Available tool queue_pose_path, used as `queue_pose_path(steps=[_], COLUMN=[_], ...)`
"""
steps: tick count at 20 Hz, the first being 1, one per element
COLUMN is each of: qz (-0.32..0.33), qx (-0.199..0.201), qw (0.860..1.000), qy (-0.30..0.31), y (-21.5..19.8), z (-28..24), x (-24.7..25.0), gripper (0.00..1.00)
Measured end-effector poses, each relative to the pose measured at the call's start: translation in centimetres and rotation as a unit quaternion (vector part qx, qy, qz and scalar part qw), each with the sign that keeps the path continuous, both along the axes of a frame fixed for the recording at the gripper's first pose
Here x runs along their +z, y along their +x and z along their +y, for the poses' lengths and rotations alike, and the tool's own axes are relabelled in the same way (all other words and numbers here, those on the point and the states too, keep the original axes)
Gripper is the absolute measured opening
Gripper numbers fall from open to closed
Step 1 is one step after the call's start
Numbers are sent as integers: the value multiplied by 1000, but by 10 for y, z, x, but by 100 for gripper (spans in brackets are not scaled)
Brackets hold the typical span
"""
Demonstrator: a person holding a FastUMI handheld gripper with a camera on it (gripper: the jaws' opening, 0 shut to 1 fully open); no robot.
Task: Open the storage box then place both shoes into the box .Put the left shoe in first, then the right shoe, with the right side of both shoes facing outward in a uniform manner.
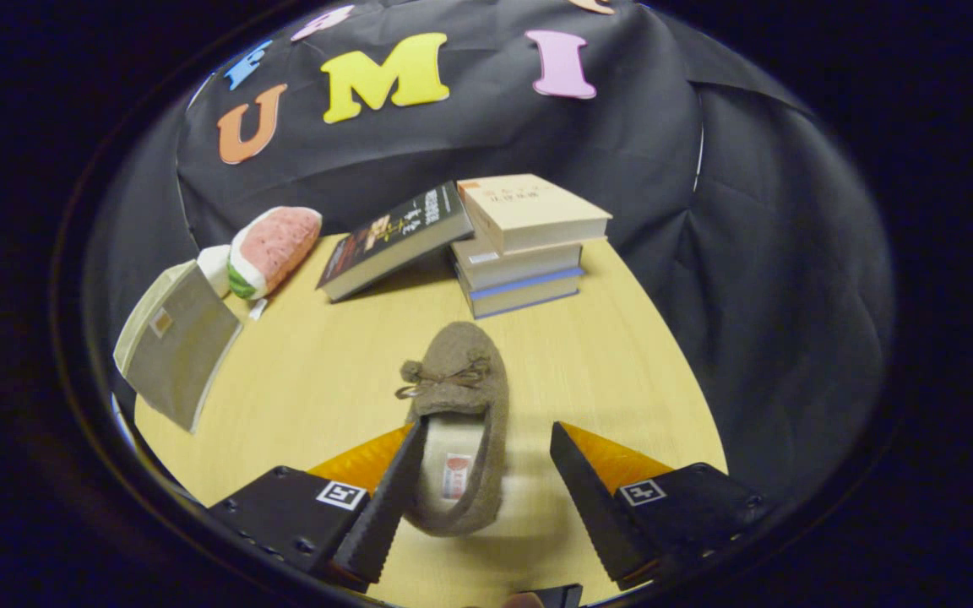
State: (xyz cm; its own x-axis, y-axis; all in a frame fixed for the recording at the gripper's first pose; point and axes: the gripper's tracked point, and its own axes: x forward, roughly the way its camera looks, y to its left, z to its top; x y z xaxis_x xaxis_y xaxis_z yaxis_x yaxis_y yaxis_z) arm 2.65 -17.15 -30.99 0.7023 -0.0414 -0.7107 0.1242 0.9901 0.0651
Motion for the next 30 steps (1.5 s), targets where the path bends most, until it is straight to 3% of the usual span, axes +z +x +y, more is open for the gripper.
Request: queue_pose_path(steps=[4,5,8,9,10,12,14,21,30], qz=[36,41,50,54,58,59,65,70,23], qx=[-4,-2,-2,-2,-4,-16,-19,-63,-91], qw=[999,999,999,998,998,998,998,993,989], qy=[17,19,13,12,10,10,13,69,117], y=[10,11,17,19,20,23,20,-3,-10], z=[-1,0,-2,-2,-2,-5,-3,21,138], x=[-28,-31,-36,-39,-40,-40,-39,-9,98], gripper=[69,69,31,28,14,12,0,0,0])
